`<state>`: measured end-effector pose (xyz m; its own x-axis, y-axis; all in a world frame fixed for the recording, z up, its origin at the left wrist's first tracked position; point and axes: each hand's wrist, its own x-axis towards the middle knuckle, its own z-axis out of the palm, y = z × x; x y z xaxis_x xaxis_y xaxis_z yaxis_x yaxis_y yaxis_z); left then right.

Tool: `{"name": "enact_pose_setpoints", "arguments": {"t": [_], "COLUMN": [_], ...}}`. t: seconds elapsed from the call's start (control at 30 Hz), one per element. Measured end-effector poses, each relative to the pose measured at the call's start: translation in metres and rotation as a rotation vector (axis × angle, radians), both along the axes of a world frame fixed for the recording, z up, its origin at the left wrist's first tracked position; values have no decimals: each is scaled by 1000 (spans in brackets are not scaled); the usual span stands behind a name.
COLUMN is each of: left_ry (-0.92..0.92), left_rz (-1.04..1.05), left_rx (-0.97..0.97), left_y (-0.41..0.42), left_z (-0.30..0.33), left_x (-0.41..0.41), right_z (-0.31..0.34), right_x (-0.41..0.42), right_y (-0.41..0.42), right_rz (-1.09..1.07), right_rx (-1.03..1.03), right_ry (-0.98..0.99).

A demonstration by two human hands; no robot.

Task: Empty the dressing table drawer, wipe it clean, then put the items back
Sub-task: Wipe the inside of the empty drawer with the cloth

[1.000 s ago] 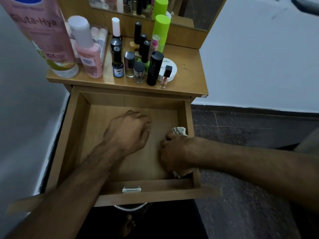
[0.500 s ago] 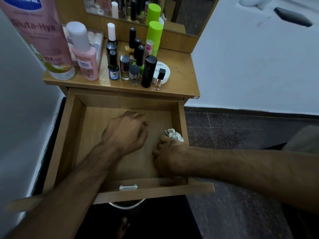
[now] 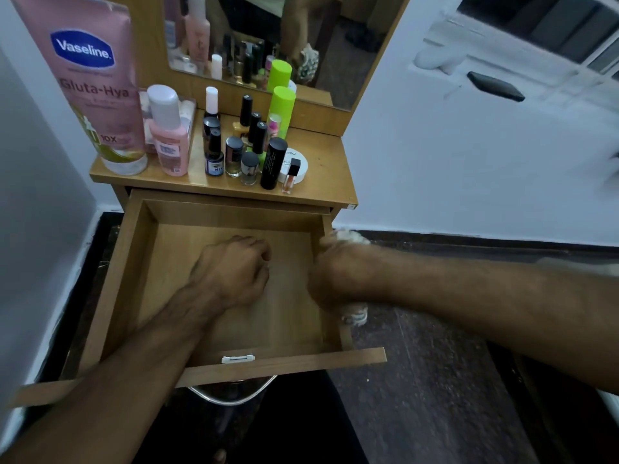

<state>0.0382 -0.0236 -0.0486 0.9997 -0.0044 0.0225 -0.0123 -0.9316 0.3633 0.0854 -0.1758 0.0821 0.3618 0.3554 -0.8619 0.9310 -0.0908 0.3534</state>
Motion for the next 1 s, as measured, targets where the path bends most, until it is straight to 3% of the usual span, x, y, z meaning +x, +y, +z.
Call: {"name": "enact_pose_setpoints", "arguments": {"t": [0.13,0.27,0.57,0.77,1.0], "left_ry": [-10,5,23,77,94], "left_rz": [12,17,179,282,246], "left_rx": [5,30,58,197,296], "left_y": [-2,-1,3,11,12], "left_z": [1,-2,2,0,-2], "left_x": [0,-1,1,1,3], "right_z": [24,35,-18,-101,-128], "right_x": [29,44,9,-21,-3], "right_y": [-9,-18,15,25,28], "right_rz": [-168,-287,-170,-422,-690], "right_rx": [14,216,759,624,865], "right_ry": [-201,-219,-315,-231,-61]}}
